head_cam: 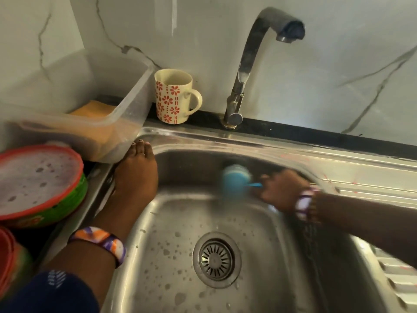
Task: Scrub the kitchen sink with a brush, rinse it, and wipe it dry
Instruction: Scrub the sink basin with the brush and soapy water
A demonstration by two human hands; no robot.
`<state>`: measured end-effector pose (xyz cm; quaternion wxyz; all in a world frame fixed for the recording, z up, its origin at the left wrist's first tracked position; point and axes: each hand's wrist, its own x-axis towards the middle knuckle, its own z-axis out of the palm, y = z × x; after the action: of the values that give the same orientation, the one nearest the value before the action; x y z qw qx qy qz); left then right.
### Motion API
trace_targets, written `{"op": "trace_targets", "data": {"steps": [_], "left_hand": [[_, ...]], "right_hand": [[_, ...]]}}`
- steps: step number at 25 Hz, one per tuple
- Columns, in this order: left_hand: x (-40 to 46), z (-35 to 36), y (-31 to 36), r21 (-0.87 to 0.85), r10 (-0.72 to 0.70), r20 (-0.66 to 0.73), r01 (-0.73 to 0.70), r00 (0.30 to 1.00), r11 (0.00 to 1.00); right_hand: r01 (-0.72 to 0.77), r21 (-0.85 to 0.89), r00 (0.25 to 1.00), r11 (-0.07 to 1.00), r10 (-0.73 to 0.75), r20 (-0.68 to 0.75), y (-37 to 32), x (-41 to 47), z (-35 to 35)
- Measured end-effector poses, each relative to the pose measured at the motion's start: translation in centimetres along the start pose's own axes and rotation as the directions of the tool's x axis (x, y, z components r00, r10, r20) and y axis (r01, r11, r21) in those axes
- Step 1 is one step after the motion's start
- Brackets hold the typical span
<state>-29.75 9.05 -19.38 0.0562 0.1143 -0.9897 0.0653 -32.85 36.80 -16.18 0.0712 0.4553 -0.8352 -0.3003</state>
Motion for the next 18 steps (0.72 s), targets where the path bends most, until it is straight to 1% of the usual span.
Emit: {"op": "trace_targets", "data": {"steps": [1, 2, 3, 4, 5, 6, 7, 8, 10, 12, 13, 14, 15, 16, 17, 18], "left_hand": [[-0.1, 0.0, 0.0, -0.016, 0.0, 0.001, 0.0, 1.0, 1.0], [-0.1, 0.0, 0.0, -0.025, 0.002, 0.001, -0.002, 1.0, 1.0], [-0.1, 0.1, 0.1, -0.029, 0.007, -0.002, -0.007, 1.0, 1.0], [0.0, 0.1, 0.0, -0.03, 0.014, -0.001, -0.014, 1.0, 0.999], [0.0, 0.1, -0.1, -0.032, 0.021, 0.002, -0.021, 1.0, 0.999], [0.0, 0.1, -0.1, -0.027, 0.031, 0.01, -0.03, 0.999, 0.999], [0.0, 0.0, -0.2, -0.018, 0.038, 0.02, -0.038, 0.999, 0.999], [0.1, 0.0, -0.3, -0.008, 0.043, 0.032, -0.042, 0.999, 0.999], [0.3, 0.1, -0.3, -0.004, 0.036, 0.036, -0.036, 0.999, 0.999], [0.3, 0.2, -0.5, -0.001, 0.022, 0.028, -0.022, 0.999, 1.0], [0.2, 0.2, -0.5, -0.001, 0.025, 0.027, -0.025, 0.999, 1.0], [0.1, 0.1, -0.4, -0.004, 0.031, 0.032, -0.031, 0.999, 1.0], [0.0, 0.1, -0.3, -0.015, 0.036, 0.037, -0.035, 0.999, 0.999], [0.0, 0.1, -0.2, -0.029, 0.031, 0.045, -0.03, 0.999, 0.999], [0.2, 0.1, -0.3, -0.041, 0.021, 0.054, -0.019, 0.998, 0.999], [0.4, 0.2, -0.3, -0.049, 0.02, 0.058, -0.017, 0.998, 0.999]], "right_hand": [[-0.099, 0.043, 0.994, 0.994, 0.097, 0.045, 1.5, -3.0, 0.7], [-0.158, 0.13, 0.985, 0.979, 0.147, 0.089, 2.3, -5.2, 1.2], [-0.169, 0.178, 0.983, 0.969, 0.152, 0.104, 2.5, -6.2, 1.7], [-0.137, 0.238, 0.984, 0.962, 0.105, 0.144, 1.8, -5.9, 1.9], [-0.138, 0.157, 0.99, 0.978, 0.131, 0.052, 0.8, -3.8, 1.5], [-0.097, 0.072, 0.994, 0.993, 0.1, -0.034, -0.5, -1.0, 0.8], [-0.025, 0.01, 0.995, 1.0, 0.026, -0.096, -1.4, 1.7, 0.6], [0.01, 0.031, 0.993, 0.999, -0.007, -0.114, -2.8, 4.5, 0.0], [0.028, 0.261, 0.998, 0.965, -0.041, 0.048, -6.3, 8.8, -0.2], [-0.033, 0.299, 0.993, 0.954, -0.001, 0.114, -6.4, 7.6, 0.4], [-0.077, 0.298, 0.991, 0.951, 0.041, 0.125, -5.2, 5.0, 1.4], [-0.174, 0.313, 0.979, 0.934, 0.13, 0.155, -3.8, 2.0, 2.3], [-0.259, 0.284, 0.945, 0.923, 0.183, 0.27, -2.7, -1.1, 2.8], [-0.315, 0.201, 0.895, 0.928, 0.22, 0.388, -1.9, -3.7, 2.5], [-0.323, 0.12, 0.877, 0.939, 0.249, 0.41, -1.4, -5.0, 2.6], [-0.309, 0.114, 0.879, 0.944, 0.237, 0.414, -1.4, -5.2, 2.5]]}}
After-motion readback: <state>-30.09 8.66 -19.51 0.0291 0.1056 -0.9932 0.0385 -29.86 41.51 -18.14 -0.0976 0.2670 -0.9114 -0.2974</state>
